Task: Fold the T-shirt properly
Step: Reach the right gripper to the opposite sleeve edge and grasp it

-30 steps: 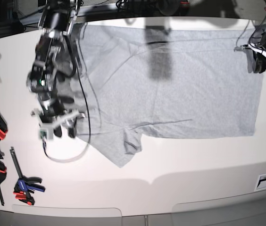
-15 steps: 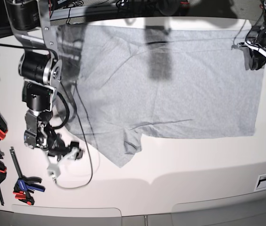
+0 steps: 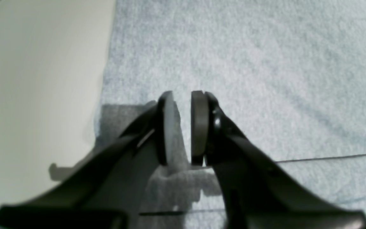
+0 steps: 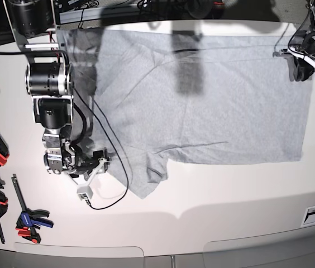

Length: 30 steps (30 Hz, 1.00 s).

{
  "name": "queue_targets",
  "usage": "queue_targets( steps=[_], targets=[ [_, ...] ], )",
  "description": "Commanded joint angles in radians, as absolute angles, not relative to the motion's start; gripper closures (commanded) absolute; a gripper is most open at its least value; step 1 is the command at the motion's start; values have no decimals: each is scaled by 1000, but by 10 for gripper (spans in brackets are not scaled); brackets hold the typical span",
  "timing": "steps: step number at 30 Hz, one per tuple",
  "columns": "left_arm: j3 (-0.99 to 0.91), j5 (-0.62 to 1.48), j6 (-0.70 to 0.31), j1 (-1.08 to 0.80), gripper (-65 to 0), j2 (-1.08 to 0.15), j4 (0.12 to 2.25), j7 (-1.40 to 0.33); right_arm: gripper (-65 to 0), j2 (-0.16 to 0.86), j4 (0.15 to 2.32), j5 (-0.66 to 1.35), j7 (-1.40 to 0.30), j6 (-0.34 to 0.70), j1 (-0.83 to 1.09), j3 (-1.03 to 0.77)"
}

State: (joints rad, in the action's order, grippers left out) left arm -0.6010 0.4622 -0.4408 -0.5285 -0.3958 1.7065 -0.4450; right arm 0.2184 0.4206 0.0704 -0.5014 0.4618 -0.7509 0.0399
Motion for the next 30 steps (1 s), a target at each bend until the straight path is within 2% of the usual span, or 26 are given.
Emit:
queue_targets(
  steps=[1,19,30],
  targets=[
    [-609,469,-437,-529,-89,-413,1723,-421,-302,225,437,77,-465,445,-795,41],
    [-609,472,-437,-529,-89,-413,1723,-421,-302,221,263,-5,-354,400,-788,41],
    [-609,472,-437,-529,-89,-413,1723,-417,-302,162,259,-5,-354,448,-786,41]
  ],
)
